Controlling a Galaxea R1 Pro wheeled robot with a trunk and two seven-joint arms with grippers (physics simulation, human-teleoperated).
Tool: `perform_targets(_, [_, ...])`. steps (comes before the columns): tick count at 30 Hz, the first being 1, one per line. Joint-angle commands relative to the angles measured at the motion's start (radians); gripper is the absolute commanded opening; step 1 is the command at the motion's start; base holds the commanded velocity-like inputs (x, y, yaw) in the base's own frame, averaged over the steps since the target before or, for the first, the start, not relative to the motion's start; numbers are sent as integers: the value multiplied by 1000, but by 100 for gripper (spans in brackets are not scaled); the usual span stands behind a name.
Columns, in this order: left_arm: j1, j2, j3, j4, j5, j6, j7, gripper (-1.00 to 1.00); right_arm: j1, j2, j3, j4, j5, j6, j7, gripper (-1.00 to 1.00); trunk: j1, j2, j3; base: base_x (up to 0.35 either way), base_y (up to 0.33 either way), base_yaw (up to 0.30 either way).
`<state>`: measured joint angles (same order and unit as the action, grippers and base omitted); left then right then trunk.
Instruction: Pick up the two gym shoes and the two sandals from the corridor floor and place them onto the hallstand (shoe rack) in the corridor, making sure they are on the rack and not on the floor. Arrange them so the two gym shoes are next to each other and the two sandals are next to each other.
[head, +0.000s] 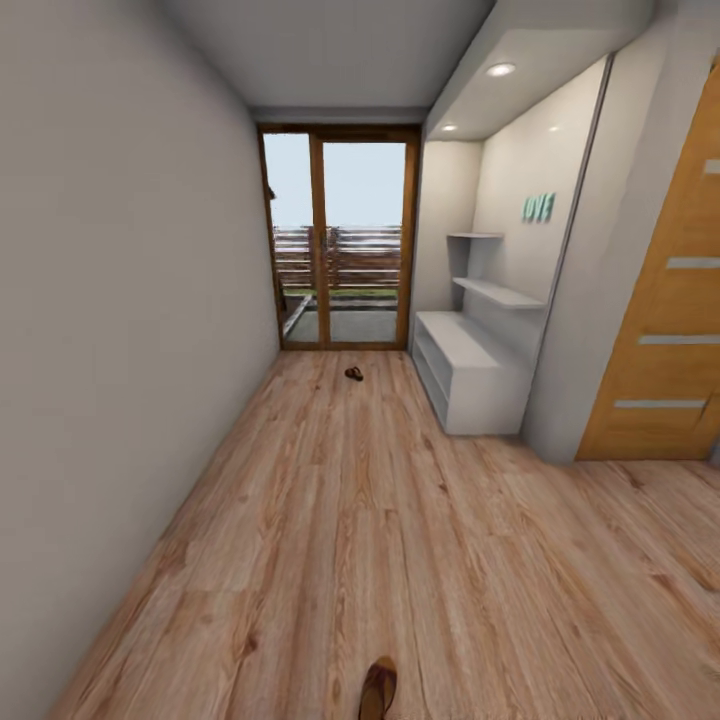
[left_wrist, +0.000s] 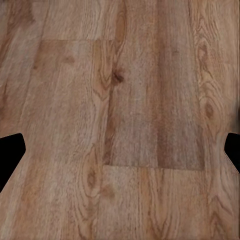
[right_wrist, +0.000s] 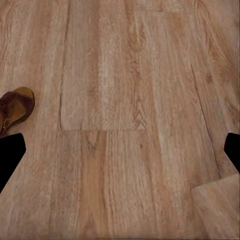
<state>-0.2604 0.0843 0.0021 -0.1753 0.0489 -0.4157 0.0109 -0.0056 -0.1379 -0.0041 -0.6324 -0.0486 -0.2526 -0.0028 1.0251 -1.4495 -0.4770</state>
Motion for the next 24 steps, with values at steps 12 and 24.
perform_targets(12, [0, 0, -1, 0, 5, -3, 0, 100, -1, 0, 2, -1, -5, -2, 0, 100, 0, 0, -13, 0, 0, -219])
perform_targets(24, [0, 0, -1, 0, 1, -3, 0, 100, -1, 10, 3, -13, -6, -2, 1, 100, 0, 0, -31, 0, 0, -149])
